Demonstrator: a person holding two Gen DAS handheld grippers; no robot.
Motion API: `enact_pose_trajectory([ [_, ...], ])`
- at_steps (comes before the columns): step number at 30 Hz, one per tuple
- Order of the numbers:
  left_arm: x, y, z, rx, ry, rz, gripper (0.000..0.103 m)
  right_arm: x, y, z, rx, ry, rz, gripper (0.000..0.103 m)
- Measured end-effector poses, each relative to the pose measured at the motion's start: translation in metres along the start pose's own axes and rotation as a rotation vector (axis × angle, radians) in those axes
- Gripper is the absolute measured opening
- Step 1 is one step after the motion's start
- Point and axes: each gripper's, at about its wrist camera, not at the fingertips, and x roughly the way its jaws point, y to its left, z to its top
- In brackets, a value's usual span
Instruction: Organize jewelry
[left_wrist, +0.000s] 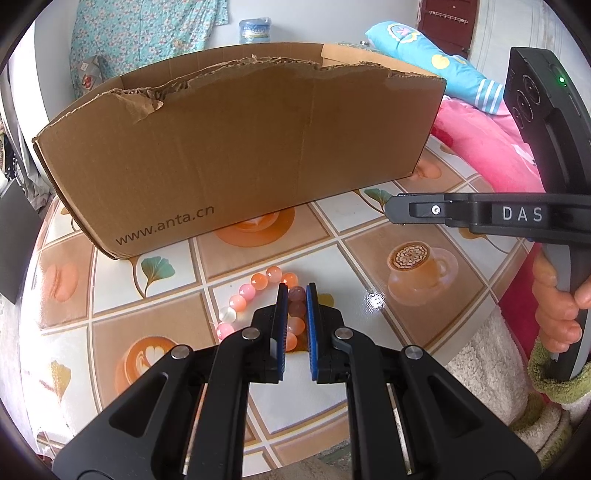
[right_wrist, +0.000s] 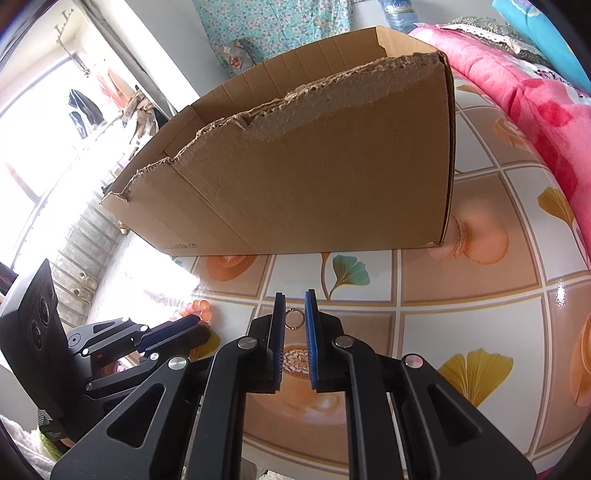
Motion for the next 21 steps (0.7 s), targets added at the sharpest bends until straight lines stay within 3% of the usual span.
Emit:
enact_pose_trajectory([
  [21, 0.0056, 0.0027, 0.0024, -0.010, -0.023, -0.002, 0.009, 0.0059, -0.0004, 0.0047, -0.007, 0.012, -0.004, 0.011],
])
